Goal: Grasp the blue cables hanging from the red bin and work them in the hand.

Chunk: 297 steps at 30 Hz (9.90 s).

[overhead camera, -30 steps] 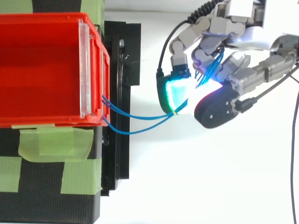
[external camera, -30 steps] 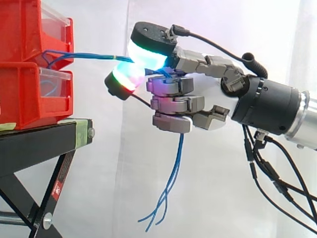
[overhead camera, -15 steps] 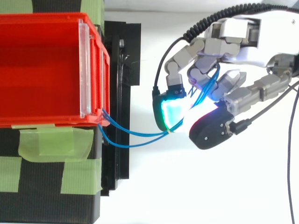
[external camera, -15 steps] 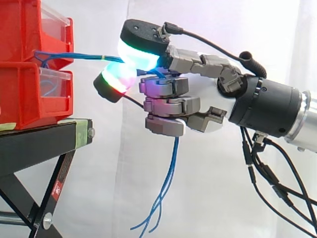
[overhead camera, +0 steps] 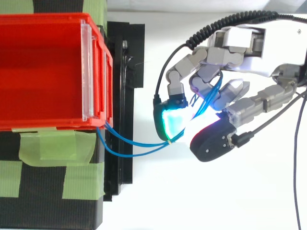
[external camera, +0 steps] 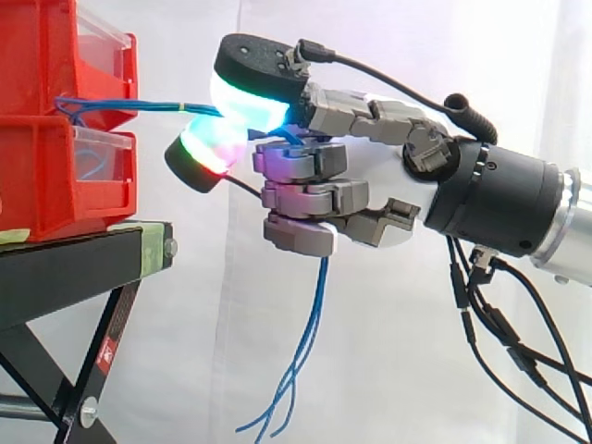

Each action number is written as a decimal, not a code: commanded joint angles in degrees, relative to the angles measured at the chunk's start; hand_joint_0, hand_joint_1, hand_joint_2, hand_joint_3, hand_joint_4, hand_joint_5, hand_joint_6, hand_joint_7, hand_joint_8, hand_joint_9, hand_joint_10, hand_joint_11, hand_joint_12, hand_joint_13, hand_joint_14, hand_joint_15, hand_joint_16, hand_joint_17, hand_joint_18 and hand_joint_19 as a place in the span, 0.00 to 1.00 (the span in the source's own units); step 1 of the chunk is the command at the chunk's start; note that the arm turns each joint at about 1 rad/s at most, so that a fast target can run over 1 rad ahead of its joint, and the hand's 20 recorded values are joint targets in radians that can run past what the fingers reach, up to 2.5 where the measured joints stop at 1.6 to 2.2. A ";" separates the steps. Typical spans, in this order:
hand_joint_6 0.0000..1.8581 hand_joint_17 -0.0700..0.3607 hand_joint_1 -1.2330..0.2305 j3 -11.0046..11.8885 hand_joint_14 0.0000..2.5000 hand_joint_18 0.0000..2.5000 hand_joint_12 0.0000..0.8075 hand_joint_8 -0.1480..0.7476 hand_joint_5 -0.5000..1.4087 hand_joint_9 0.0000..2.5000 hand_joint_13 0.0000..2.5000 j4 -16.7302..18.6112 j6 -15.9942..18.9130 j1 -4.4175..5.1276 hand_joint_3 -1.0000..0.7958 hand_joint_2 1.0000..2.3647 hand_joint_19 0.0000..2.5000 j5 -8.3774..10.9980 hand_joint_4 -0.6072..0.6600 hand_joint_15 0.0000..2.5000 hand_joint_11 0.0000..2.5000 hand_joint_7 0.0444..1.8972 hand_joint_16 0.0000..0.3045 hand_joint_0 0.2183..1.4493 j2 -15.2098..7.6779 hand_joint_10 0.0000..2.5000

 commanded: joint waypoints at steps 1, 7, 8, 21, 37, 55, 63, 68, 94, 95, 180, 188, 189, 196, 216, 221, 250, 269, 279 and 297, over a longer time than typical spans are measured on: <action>0.49 0.41 0.40 0.00 1.00 0.48 0.48 0.52 0.28 0.31 0.40 0.04 -0.77 0.06 0.77 0.16 0.56 -0.09 0.64 0.48 0.74 0.53 0.16 0.70 -0.01 1.00; 0.49 0.41 0.40 0.00 1.00 0.48 0.48 0.52 0.28 0.31 0.40 0.22 -2.62 0.59 0.78 0.14 0.56 -0.09 0.64 0.48 0.73 0.54 0.16 0.71 -0.01 1.00; 0.49 0.41 0.40 0.00 1.00 0.48 0.48 0.52 0.28 0.31 0.40 0.22 -2.88 0.68 0.78 0.14 0.56 0.00 0.64 0.48 0.73 0.54 0.16 0.71 -0.01 1.00; 0.49 0.42 0.39 0.00 1.00 0.48 0.48 0.52 0.27 0.31 0.40 0.92 -6.57 0.94 0.78 0.09 0.56 -1.85 0.64 0.49 0.74 0.54 0.16 0.72 -0.01 1.00; 0.49 0.41 0.38 2.46 1.00 0.48 0.48 0.52 0.27 0.30 0.39 -1.01 -7.72 0.33 0.78 0.02 0.58 -5.10 0.64 0.48 0.73 0.53 0.16 0.75 -0.01 1.00; 0.49 0.41 0.38 6.42 1.00 0.47 0.48 0.52 0.27 0.30 0.39 -5.85 -10.18 -0.38 0.77 0.00 0.57 -9.23 0.63 0.49 0.75 0.54 0.15 0.76 -0.01 1.00; 0.48 0.40 0.36 6.59 1.00 0.46 0.48 0.52 0.26 0.28 0.37 -6.81 -10.44 -0.64 0.56 0.02 0.61 -9.67 0.63 0.49 0.74 0.54 0.15 0.76 -0.01 1.00; 0.47 0.39 0.41 6.59 1.00 0.46 0.47 0.51 0.28 0.28 0.37 -6.29 -10.44 -0.64 0.61 0.02 0.60 -10.20 0.64 0.48 0.72 0.54 0.14 0.74 -0.01 1.00; 0.18 0.40 0.49 7.65 1.00 0.56 0.47 0.54 0.37 0.30 0.39 -6.11 -10.53 -1.34 0.18 0.01 0.73 -11.43 0.67 0.50 0.74 0.65 0.15 0.58 -0.01 1.00; 0.18 0.40 0.50 7.65 1.00 0.56 0.48 0.54 0.37 0.30 0.40 -6.11 -10.53 -1.34 0.17 0.01 0.72 -11.43 0.68 0.51 0.73 0.66 0.15 0.58 -0.01 1.00; 0.00 0.40 0.37 9.40 1.00 0.40 0.51 0.56 0.36 0.16 0.27 -7.87 -11.58 -2.14 0.63 0.01 0.50 -13.19 0.67 0.56 0.69 0.64 0.15 0.76 -0.01 1.00; 0.00 0.38 0.39 9.32 1.00 0.37 0.50 0.57 0.38 0.14 0.25 -8.13 -11.58 -2.22 0.64 0.01 0.44 -13.19 0.68 0.55 0.68 0.66 0.14 0.79 -0.54 1.00; 0.00 0.38 0.39 9.40 1.00 0.37 0.50 0.56 0.38 0.14 0.25 -8.13 -11.58 -2.22 0.64 0.01 0.44 -13.19 0.68 0.56 0.68 0.66 0.14 0.79 -0.54 1.00; 0.00 0.39 0.39 9.32 1.00 0.36 0.51 0.56 0.39 0.14 0.25 -8.22 -11.49 -2.22 0.64 0.01 0.43 -13.36 0.67 0.58 0.70 0.67 0.14 0.80 -0.54 1.00; 0.00 0.37 0.42 9.40 1.00 0.48 0.50 0.57 0.37 0.12 0.24 -8.31 -11.49 -2.22 0.29 0.02 0.64 -13.36 0.68 0.59 0.69 0.65 0.13 0.67 -0.54 1.00; 0.00 0.37 0.41 9.40 1.00 0.39 0.49 0.57 0.38 0.13 0.23 -8.57 -11.49 -2.22 0.51 0.02 0.48 -13.36 0.68 0.57 0.67 0.65 0.13 0.76 -0.54 1.00; 0.00 0.38 0.45 9.40 1.00 0.53 0.49 0.57 0.38 0.18 0.29 -18.50 1.86 -1.43 0.20 0.01 0.64 -13.45 0.70 0.60 0.69 0.65 0.14 0.64 -0.45 1.00; 0.00 0.38 0.45 9.40 1.00 0.51 0.49 0.57 0.41 0.21 0.31 -19.12 5.38 -1.08 0.31 0.02 0.54 -14.06 0.70 0.59 0.71 0.66 0.14 0.71 0.08 1.00; 0.00 0.39 0.44 9.40 1.00 0.44 0.49 0.56 0.41 0.21 0.30 -20.17 9.69 -0.73 0.51 0.02 0.43 -13.63 0.69 0.58 0.71 0.66 0.14 0.75 0.08 1.00; 0.00 0.40 0.42 9.40 1.00 0.42 0.51 0.56 0.40 0.20 0.30 -21.23 11.27 -0.64 0.73 0.01 0.40 -13.01 0.68 0.59 0.71 0.65 0.15 0.75 0.08 1.00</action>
